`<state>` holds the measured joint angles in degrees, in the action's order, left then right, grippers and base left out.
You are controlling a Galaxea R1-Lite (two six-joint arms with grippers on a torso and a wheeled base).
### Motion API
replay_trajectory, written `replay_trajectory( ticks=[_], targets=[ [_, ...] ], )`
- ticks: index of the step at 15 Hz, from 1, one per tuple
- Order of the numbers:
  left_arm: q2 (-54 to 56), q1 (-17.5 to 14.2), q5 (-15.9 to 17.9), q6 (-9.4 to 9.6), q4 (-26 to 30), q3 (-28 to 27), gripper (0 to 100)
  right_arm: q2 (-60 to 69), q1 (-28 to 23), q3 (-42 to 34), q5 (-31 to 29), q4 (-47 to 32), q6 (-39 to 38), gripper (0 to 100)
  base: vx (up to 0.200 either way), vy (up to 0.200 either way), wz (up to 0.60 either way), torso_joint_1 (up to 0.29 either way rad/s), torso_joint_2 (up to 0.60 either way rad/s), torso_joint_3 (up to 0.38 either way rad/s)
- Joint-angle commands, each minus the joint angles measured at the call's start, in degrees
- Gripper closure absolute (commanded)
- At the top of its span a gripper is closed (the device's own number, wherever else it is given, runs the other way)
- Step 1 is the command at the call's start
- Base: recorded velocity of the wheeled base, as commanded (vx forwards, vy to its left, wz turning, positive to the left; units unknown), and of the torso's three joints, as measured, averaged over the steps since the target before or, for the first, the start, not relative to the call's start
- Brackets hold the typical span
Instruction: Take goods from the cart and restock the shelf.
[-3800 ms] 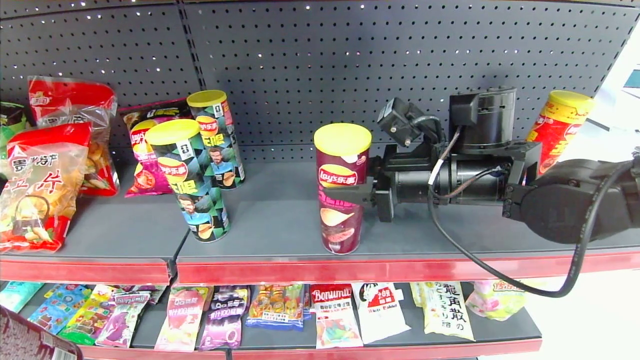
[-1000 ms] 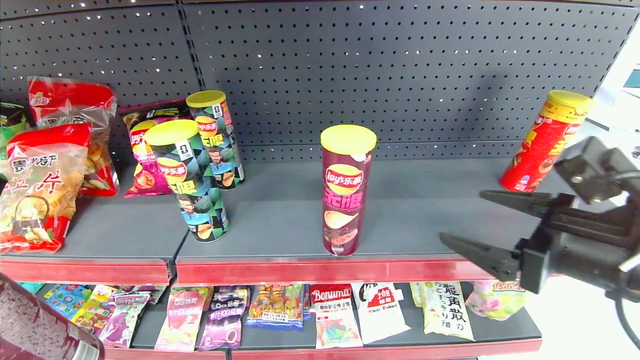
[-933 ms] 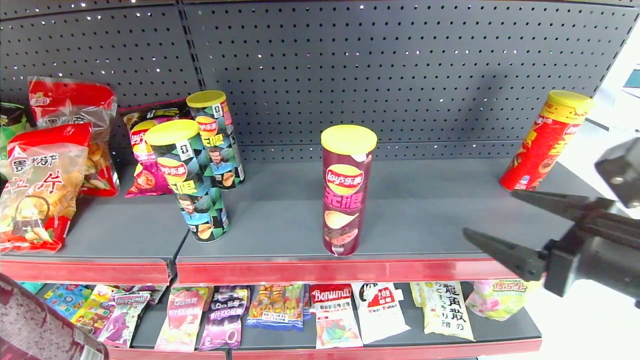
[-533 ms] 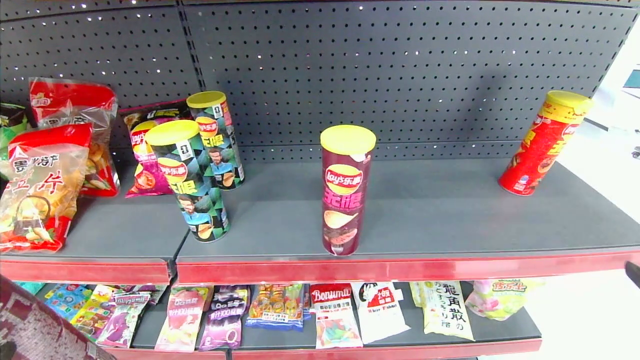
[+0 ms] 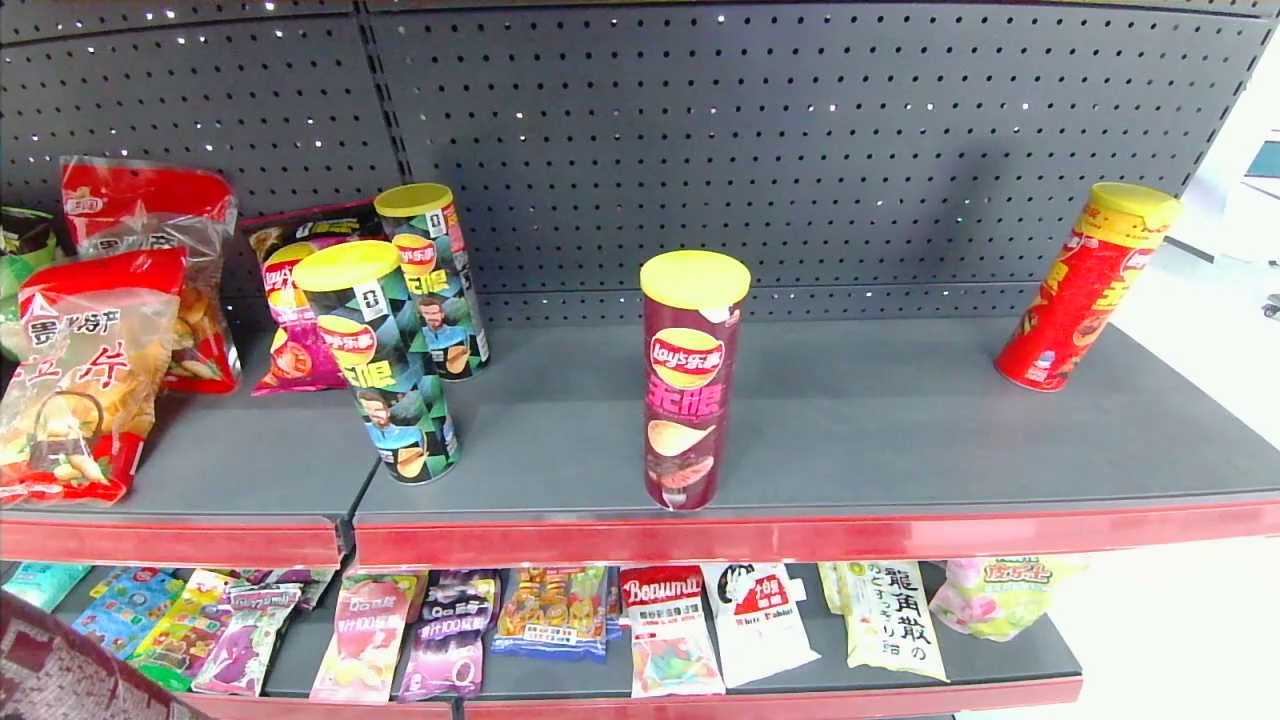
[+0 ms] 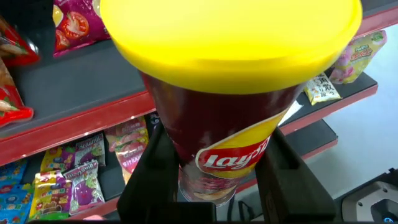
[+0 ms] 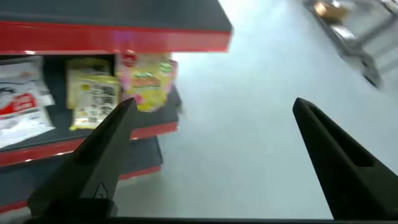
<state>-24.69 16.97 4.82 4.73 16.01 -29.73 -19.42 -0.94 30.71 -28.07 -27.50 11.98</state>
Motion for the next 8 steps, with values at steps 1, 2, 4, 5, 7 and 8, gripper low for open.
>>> replay_trajectory(
  ticks=[1, 2, 4, 5, 7, 8],
  targets=[
    [0.52, -0.01, 0.02, 0.02, -0.19, 0.11, 100, 2.11, -4.07, -9.17, 17.00, 5.79, -1.17, 0, 0.000, 0.000, 0.00, 0.000, 0.00, 0.000],
    [0.69, -0.01, 0.11, -0.07, -0.80, 0.29, 100, 4.92, -3.90, -15.77, 23.33, 14.14, -1.26, 0, 0.000, 0.000, 0.00, 0.000, 0.00, 0.000],
    [0.60, -0.01, 0.28, -2.36, -2.91, 0.73, 100, 8.52, -4.16, -27.90, 24.12, 30.49, -1.35, 0, 0.000, 0.000, 0.00, 0.000, 0.00, 0.000],
    [0.52, 0.08, 0.81, -4.11, -3.88, 0.99, 100, 11.95, -3.63, -30.71, 24.38, 31.81, -1.96, 0, 0.000, 0.000, 0.00, 0.000, 0.00, 0.000],
    [0.69, 0.08, 1.60, -5.17, -4.40, 1.87, 100, 13.97, -3.10, -30.09, 26.32, 30.31, -2.58, 0, 0.000, 0.000, 0.00, 0.000, 0.00, 0.000],
    [1.04, 0.08, 1.69, -5.08, -4.49, 2.31, 100, 14.06, -3.02, -30.09, 28.07, 30.49, -2.40, 0, 0.000, 0.000, 0.00, 0.000, 0.00, 0.000]
  ],
)
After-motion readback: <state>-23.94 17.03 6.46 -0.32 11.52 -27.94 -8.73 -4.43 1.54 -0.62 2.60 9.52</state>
